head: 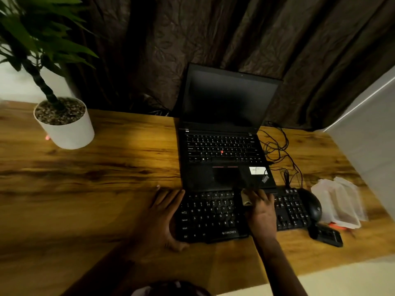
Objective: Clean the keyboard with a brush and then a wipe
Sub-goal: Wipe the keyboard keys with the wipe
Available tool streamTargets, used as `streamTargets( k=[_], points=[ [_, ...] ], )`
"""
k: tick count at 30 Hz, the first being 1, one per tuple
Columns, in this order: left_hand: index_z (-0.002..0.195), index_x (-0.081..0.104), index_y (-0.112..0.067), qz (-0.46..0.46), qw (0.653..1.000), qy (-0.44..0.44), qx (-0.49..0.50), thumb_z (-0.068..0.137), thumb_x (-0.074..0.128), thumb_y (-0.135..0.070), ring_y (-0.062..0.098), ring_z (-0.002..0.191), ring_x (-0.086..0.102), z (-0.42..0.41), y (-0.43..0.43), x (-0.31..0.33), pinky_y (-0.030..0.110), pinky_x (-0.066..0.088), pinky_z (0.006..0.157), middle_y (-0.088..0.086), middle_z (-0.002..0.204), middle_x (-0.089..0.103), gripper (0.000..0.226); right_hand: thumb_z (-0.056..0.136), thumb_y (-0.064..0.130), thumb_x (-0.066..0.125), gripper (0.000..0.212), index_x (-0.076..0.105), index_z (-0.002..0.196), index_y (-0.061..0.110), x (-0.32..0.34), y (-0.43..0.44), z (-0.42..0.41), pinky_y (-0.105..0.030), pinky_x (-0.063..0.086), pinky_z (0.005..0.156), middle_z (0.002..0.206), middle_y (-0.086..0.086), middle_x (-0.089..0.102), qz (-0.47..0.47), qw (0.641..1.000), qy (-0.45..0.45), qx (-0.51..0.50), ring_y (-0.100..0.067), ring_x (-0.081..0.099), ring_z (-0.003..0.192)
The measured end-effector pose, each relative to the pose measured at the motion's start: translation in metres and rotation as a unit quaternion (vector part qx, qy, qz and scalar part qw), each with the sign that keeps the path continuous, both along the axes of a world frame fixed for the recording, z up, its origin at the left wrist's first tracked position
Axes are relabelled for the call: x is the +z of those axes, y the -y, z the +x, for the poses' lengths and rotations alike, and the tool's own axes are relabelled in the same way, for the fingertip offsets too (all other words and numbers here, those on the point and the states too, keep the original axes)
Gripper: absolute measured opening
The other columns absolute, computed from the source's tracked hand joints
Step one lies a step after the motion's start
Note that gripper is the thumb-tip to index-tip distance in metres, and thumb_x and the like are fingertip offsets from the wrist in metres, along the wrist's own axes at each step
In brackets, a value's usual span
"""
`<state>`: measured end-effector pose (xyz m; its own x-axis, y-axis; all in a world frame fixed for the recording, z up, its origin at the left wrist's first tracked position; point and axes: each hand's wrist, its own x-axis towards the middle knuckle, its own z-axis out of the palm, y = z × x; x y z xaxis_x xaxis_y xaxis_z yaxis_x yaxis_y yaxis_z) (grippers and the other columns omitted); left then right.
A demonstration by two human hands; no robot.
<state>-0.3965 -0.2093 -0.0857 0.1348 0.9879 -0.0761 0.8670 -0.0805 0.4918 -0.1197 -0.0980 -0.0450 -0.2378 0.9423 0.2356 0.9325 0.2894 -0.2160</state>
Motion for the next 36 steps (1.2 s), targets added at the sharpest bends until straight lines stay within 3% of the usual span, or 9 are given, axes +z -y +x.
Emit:
streamTargets(
  k=[6,10,14,17,20,27,30,33,36],
  points=[
    [0.153,0.032,-0.008,-0.002,1.000,-0.010,-0.008,0.046,0.051,-0.098,0.028,0.139,0.027,-0.001,0.000,-0.002,0.044,0.002,0.120,0.007,0.149,0.042,0.141,0.075,-0.015,0.063,0.049,0.067,0.119,0.006,0.001,-0.021,0.039,-0.033,0.037,0.079,0.126,-0.016,0.059,-0.028,0.989,-0.003,-0.144,-0.041,0.047,0.102],
    [0.152,0.034,-0.008,-0.007,1.000,-0.001,0.000,0.044,0.054,-0.096,0.029,0.139,0.027,0.000,-0.001,-0.002,0.039,-0.004,0.122,0.009,0.148,0.046,0.141,0.063,-0.019,0.071,0.053,0.070,0.111,0.005,0.002,-0.009,0.021,-0.036,0.042,0.067,0.114,-0.019,0.064,0.005,0.998,-0.011,-0.067,-0.042,0.050,0.089],
    [0.151,0.035,-0.008,-0.001,1.000,-0.007,0.001,0.046,0.049,-0.098,0.030,0.137,0.027,0.001,-0.001,0.003,0.035,-0.003,0.120,0.009,0.146,0.048,0.139,0.060,-0.012,0.076,0.061,0.069,0.115,0.013,-0.006,-0.001,0.025,-0.029,0.040,0.069,0.118,-0.008,0.062,-0.010,1.000,0.017,-0.010,-0.034,0.048,0.093],
    [0.154,0.031,-0.010,0.007,1.000,-0.008,-0.005,0.048,0.051,-0.098,0.029,0.139,0.024,0.000,0.000,0.001,0.037,-0.001,0.120,0.007,0.149,0.044,0.139,0.067,-0.013,0.072,0.058,0.068,0.119,0.013,-0.007,-0.006,0.041,-0.029,0.034,0.075,0.123,-0.011,0.062,-0.019,0.997,0.012,-0.079,-0.036,0.050,0.100],
    [0.155,0.029,-0.011,0.002,1.000,-0.001,-0.001,0.047,0.053,-0.098,0.028,0.141,0.023,0.000,0.001,-0.002,0.037,-0.005,0.121,0.007,0.151,0.041,0.140,0.071,-0.013,0.070,0.054,0.066,0.120,0.010,-0.007,-0.005,0.045,-0.035,0.039,0.082,0.124,-0.014,0.061,-0.031,0.989,-0.010,-0.142,-0.039,0.048,0.107],
    [0.152,0.034,-0.009,0.004,1.000,-0.004,-0.004,0.048,0.045,-0.100,0.030,0.136,0.028,0.000,-0.001,-0.002,0.038,0.003,0.119,0.009,0.147,0.045,0.138,0.059,-0.004,0.081,0.059,0.063,0.113,0.012,-0.008,0.022,0.011,-0.033,0.035,0.087,0.109,-0.004,0.066,-0.003,1.000,0.003,0.019,-0.029,0.060,0.096],
    [0.152,0.034,-0.007,0.010,1.000,-0.010,-0.009,0.049,0.047,-0.100,0.028,0.137,0.029,0.000,-0.002,-0.003,0.044,0.003,0.120,0.009,0.149,0.044,0.139,0.066,-0.003,0.080,0.058,0.065,0.117,0.021,-0.007,0.018,0.026,-0.024,0.028,0.075,0.115,-0.001,0.065,-0.015,0.999,-0.005,-0.051,-0.024,0.051,0.096],
    [0.154,0.031,-0.008,0.003,1.000,-0.012,-0.013,0.050,0.044,-0.102,0.028,0.139,0.027,-0.001,-0.002,-0.006,0.045,0.001,0.120,0.008,0.150,0.042,0.140,0.073,-0.006,0.073,0.055,0.067,0.121,0.018,-0.003,0.008,0.041,-0.031,0.036,0.073,0.120,-0.010,0.063,-0.013,0.990,-0.016,-0.138,-0.033,0.048,0.100],
    [0.155,0.027,-0.011,0.001,1.000,-0.012,-0.006,0.050,0.041,-0.104,0.033,0.143,0.026,-0.001,-0.002,-0.010,0.043,-0.004,0.122,0.007,0.154,0.038,0.141,0.076,-0.005,0.071,0.051,0.065,0.122,0.016,0.000,0.004,0.047,-0.036,0.039,0.081,0.123,-0.014,0.062,-0.020,0.989,-0.019,-0.146,-0.037,0.049,0.108]
  ],
)
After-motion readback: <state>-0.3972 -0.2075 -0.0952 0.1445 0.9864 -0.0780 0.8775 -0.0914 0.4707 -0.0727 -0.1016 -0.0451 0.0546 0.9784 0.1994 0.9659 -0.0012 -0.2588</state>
